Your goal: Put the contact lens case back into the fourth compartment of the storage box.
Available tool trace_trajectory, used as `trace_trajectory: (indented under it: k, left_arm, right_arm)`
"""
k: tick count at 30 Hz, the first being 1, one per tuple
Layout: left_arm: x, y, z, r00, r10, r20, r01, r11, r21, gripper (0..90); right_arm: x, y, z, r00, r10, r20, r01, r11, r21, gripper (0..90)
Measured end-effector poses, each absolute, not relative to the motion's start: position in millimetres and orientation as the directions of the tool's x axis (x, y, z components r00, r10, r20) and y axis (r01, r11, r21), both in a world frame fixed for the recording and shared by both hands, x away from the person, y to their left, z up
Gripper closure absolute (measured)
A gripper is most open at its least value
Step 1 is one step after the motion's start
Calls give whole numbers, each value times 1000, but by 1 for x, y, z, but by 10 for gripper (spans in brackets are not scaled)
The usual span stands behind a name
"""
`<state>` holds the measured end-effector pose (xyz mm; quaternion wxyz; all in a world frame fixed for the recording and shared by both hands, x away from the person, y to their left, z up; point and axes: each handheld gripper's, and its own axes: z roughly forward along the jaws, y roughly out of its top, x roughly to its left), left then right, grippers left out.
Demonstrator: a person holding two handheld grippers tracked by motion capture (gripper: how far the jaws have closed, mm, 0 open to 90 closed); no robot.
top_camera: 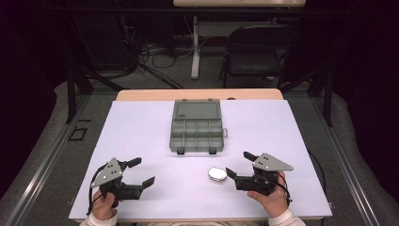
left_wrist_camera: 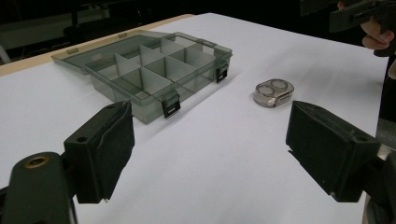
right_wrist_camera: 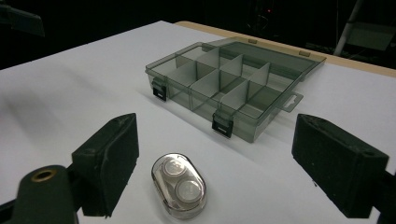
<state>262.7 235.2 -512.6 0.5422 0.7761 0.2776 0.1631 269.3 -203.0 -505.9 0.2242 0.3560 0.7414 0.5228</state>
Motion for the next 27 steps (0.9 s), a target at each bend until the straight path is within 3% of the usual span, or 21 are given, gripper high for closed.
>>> trace_trajectory:
  k: [27]
  left_arm:
    - [263,236,-514,791,609,-54,264,-261,929,159]
  right_arm:
    - [275,-196,-508,-678,733,60,337,237,911,154]
